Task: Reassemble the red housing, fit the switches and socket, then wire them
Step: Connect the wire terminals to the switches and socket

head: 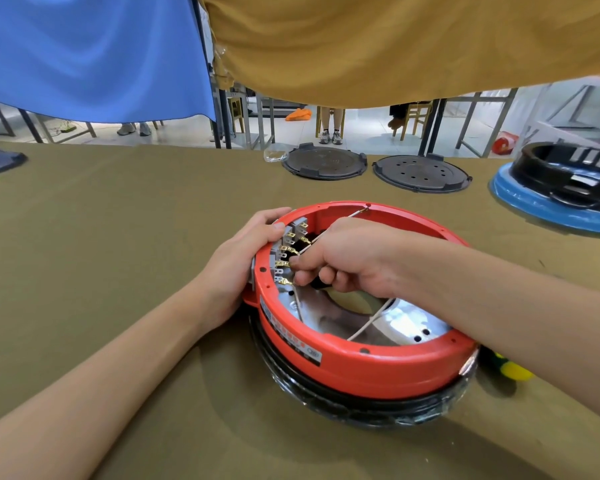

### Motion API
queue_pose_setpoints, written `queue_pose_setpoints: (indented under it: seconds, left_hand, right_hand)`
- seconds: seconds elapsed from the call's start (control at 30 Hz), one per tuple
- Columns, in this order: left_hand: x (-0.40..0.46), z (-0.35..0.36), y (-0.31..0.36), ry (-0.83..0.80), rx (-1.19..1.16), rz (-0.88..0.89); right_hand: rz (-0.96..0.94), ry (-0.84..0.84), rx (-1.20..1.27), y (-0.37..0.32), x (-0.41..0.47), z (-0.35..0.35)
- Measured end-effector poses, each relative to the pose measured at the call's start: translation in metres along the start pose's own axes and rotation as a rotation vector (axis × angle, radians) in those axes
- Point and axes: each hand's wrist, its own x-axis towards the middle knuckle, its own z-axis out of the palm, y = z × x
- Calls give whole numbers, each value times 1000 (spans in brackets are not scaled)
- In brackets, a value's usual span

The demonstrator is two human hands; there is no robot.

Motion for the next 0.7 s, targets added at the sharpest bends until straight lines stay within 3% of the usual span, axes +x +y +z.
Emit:
queue_pose_setpoints:
  seconds: [0.7]
  left_hand:
    - [3, 0, -2, 1, 20, 22]
  right_hand:
    - [-34, 5, 4, 1, 4, 4]
